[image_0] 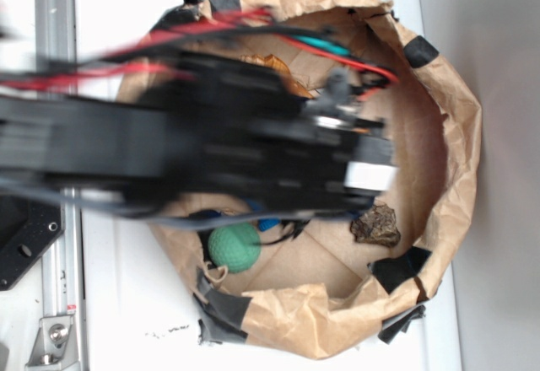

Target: Grab the blue rope.

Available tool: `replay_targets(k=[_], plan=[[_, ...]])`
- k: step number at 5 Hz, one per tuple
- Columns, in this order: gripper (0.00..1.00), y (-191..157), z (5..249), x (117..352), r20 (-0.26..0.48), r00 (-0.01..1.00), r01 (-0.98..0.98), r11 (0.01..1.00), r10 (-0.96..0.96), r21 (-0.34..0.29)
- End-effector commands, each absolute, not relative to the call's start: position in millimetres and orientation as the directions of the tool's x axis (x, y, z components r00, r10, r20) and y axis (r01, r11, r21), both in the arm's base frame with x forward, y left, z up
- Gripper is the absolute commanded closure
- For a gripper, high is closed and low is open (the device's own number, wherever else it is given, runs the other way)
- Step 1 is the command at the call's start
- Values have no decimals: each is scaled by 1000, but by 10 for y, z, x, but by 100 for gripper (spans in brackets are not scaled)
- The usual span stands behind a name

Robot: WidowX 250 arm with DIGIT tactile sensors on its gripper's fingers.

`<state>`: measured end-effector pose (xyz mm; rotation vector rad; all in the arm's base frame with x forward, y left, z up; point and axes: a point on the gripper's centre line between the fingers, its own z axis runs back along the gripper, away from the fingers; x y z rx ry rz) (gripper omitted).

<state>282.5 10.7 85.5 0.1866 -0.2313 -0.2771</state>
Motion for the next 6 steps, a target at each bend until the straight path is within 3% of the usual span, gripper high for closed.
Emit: replay_targets(k=[1, 2, 3, 4, 5, 6], plan=[[100, -60, 1710, 2690, 421, 892, 133, 986, -162, 96], [93, -14, 1673, 2719, 389, 914, 92, 993, -113, 73], [0, 60, 1438, 2790, 403, 907, -156, 986, 120, 58], [0, 75, 1104, 2932, 344, 902, -233, 965, 259, -117], [0, -16, 723, 3036, 255, 946, -160, 972, 202, -174], [0, -210, 576, 3127, 173, 985, 44, 976, -7, -214]])
